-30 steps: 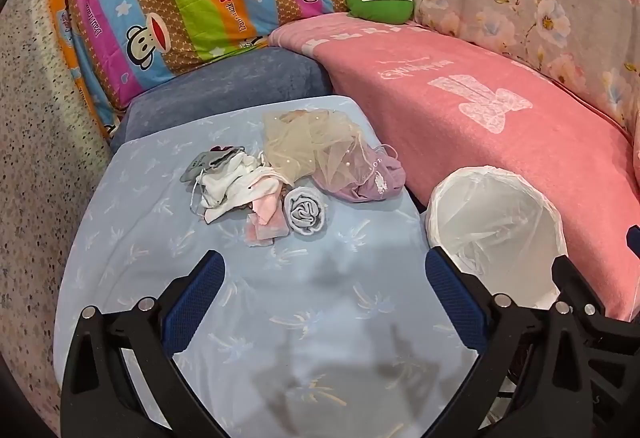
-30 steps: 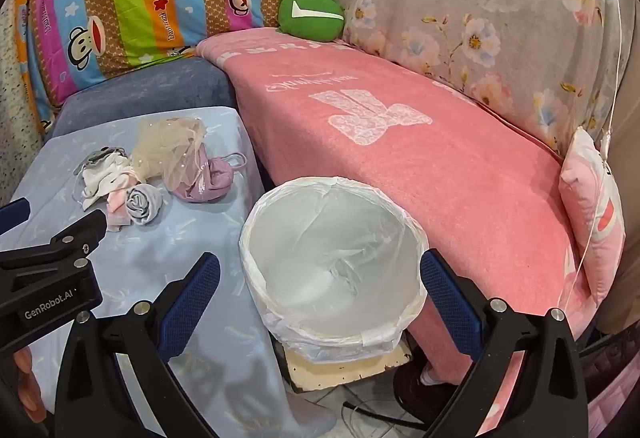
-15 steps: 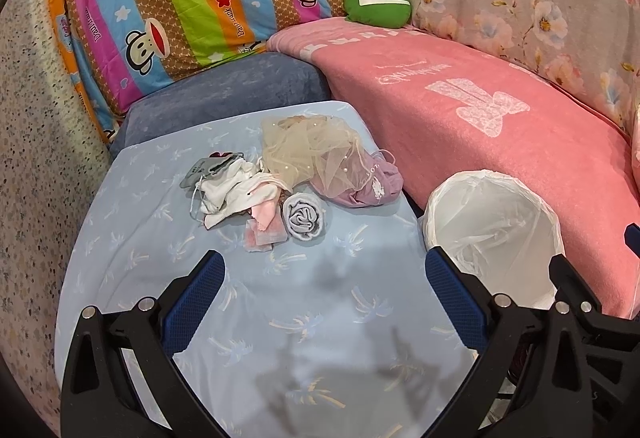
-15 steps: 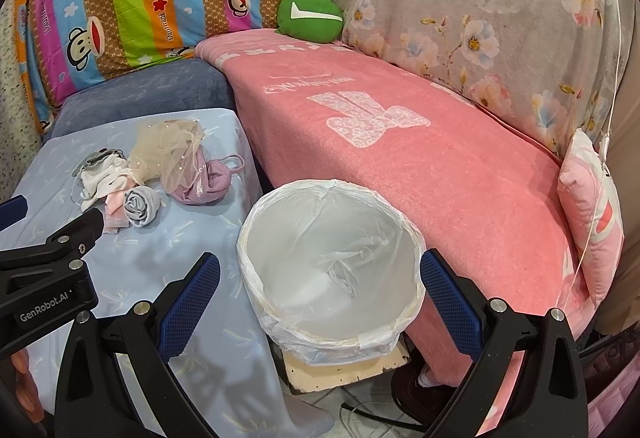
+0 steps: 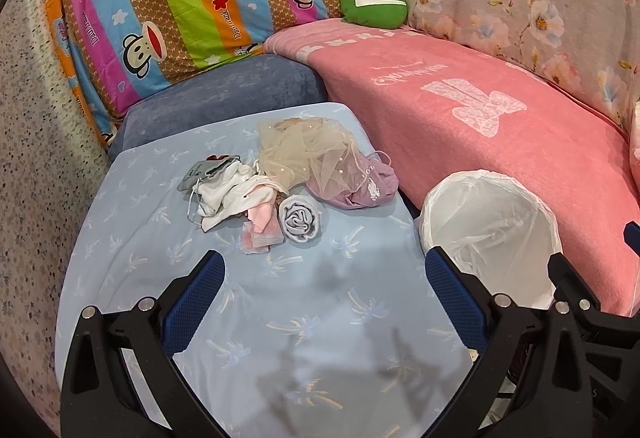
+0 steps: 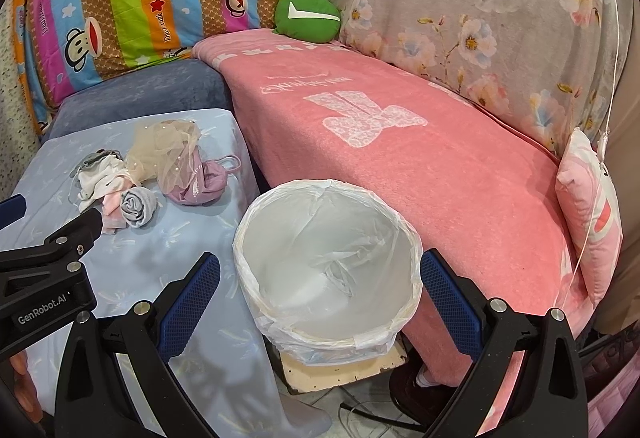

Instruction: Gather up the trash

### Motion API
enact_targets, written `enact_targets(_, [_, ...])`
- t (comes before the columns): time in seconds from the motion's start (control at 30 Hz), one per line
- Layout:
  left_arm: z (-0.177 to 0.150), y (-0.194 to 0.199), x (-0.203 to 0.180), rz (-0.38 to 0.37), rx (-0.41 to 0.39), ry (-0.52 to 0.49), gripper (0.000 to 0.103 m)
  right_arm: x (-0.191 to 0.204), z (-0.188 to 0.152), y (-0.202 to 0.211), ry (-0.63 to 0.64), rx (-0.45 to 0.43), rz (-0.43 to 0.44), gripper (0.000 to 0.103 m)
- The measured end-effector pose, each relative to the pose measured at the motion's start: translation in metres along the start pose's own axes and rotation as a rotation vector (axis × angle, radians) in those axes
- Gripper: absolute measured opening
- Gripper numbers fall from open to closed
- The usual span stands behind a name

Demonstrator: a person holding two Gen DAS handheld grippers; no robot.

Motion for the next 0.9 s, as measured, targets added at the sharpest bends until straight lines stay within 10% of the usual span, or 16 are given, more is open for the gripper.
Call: enact_targets(0.9, [0.0001, 0.0003, -0.0019, 0.001, -0.001, -0.002, 0.096, -0.0038, 0.0009, 0.0028, 0.001, -0.002, -0.004, 0.097])
Point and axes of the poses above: each gripper's, at about its wrist camera, not at the fingertips, and y roughly against the way its jaws point, x to its left, z to its top, the point moved 10 cm from there along -y, roughly the way its jaws point, and after that the axes turned 1 degree about z, right-handed, at the moved point
